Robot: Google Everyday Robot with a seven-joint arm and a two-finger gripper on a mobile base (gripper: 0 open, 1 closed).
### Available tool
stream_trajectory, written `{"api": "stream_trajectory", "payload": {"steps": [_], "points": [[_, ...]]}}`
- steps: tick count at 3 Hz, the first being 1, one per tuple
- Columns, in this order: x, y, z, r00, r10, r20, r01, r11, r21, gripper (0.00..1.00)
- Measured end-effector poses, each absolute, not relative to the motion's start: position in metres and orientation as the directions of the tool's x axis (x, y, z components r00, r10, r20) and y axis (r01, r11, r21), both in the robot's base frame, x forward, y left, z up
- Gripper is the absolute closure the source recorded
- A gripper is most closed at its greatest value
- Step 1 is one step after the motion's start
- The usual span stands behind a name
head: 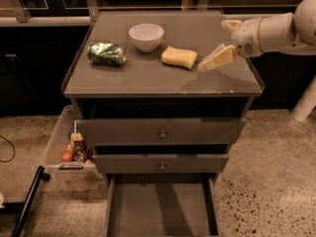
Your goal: Place sponge into bottom drawer
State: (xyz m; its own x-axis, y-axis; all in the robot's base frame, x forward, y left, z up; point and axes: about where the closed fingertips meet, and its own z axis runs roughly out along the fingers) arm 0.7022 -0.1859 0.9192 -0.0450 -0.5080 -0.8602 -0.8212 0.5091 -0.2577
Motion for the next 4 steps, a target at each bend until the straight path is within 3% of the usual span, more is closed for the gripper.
{"api": "stream_trajectory", "payload": {"steps": [4], "points": [[0.746, -0.16, 0.882, -0.13, -0.46, -0.878, -0.906, 0.415, -0.084, 0.0]]}}
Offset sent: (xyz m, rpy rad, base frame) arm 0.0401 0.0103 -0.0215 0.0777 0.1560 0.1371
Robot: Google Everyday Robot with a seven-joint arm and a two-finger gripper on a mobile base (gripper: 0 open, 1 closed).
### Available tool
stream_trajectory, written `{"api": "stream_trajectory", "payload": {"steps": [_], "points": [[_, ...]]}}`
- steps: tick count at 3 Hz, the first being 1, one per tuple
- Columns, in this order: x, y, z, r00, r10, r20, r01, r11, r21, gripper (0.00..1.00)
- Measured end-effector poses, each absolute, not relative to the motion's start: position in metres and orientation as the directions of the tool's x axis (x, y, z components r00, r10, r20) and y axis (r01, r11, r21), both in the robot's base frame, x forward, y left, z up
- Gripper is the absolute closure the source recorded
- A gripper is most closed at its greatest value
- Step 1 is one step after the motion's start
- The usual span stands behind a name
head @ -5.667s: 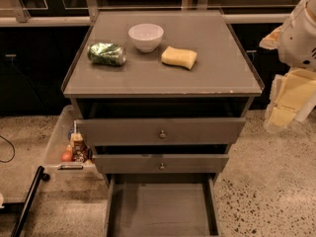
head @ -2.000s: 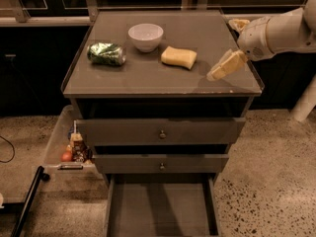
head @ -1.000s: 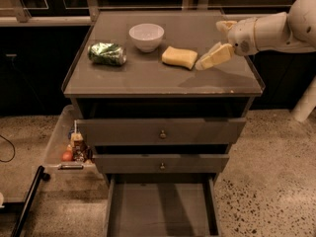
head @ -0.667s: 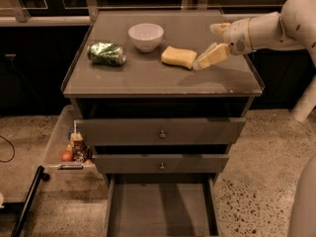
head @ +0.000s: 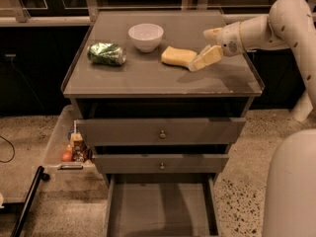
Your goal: Place sponge into bottom drawer
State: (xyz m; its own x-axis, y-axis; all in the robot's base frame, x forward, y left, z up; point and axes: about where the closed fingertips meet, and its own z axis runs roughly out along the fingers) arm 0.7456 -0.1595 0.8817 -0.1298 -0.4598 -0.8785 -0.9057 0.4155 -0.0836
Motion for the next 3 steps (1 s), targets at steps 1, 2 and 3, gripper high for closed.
{"api": "stream_trajectory", "payload": {"steps": [1, 2, 3], "points": [[0.757, -0.142, 0.869, -0.147, -0.495, -0.856, -0.907, 0.412, -0.083, 0.0], [0.766, -0.125, 0.85, -0.167, -0.53, -0.831, -0.909, 0.41, -0.079, 0.0], [0.769, -0.117, 0.835, -0.189, -0.547, -0.816, -0.908, 0.414, -0.067, 0.0]]}}
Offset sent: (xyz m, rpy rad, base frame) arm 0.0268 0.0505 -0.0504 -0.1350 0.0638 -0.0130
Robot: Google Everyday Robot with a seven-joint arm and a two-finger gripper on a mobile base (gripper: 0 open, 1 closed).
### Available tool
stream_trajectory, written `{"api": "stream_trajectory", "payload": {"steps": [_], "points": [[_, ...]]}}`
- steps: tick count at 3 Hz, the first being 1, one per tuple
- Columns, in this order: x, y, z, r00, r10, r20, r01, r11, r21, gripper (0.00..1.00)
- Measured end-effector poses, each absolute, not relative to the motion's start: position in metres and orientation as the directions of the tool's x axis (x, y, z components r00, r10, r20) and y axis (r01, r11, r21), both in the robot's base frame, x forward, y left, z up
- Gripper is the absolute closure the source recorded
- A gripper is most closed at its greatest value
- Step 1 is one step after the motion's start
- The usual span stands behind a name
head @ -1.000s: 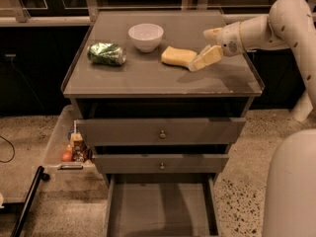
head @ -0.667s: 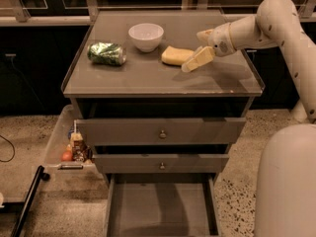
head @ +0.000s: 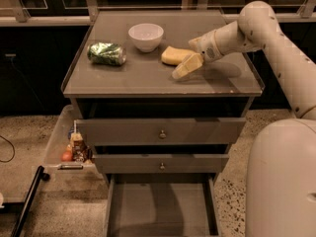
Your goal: Place sponge into bottom drawer
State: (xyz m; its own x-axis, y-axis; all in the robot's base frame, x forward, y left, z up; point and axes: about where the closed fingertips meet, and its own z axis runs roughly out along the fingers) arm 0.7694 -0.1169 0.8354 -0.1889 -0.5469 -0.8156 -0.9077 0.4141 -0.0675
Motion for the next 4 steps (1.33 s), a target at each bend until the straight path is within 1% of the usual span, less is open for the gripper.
{"api": "stream_trajectory", "payload": {"steps": [1, 4], "points": [[0.7695, -0.1169, 0.8354, -0.189, -0.547, -0.816, -0.908, 0.414, -0.067, 0.19], [0.7695, -0.1168, 0.8353, -0.189, -0.547, -0.816, -0.908, 0.414, -0.067, 0.89]]}}
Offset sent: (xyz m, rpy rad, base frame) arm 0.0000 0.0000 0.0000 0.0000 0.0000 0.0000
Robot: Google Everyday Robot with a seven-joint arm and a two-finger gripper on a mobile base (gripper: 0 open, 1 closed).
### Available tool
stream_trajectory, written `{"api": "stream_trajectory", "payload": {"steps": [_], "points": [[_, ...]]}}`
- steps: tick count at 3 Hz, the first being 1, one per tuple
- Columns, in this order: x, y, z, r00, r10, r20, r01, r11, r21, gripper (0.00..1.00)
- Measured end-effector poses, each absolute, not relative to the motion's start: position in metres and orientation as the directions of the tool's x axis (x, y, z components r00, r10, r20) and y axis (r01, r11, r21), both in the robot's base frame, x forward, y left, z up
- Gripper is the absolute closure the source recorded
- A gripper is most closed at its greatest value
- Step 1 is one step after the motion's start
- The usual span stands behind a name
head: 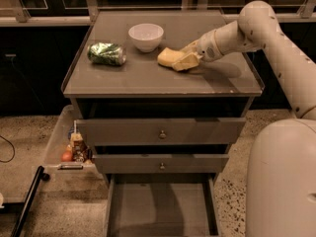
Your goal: Place sponge into bottom drawer
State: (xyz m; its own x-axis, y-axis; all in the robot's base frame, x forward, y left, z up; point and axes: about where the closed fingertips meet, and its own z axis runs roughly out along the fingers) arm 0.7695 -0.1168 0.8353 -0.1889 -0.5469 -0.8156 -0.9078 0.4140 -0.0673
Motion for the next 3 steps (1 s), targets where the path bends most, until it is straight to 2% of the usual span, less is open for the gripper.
{"api": "stream_trajectory", "payload": {"steps": [1, 3], "points": [[0.7694, -0.1167, 0.8352, -0.189, -0.547, -0.816, -0.908, 0.414, -0.067, 1.0], [0.7636, -0.1133, 0.8327, -0.185, -0.538, -0.823, -0.912, 0.406, -0.061, 1.0]]}}
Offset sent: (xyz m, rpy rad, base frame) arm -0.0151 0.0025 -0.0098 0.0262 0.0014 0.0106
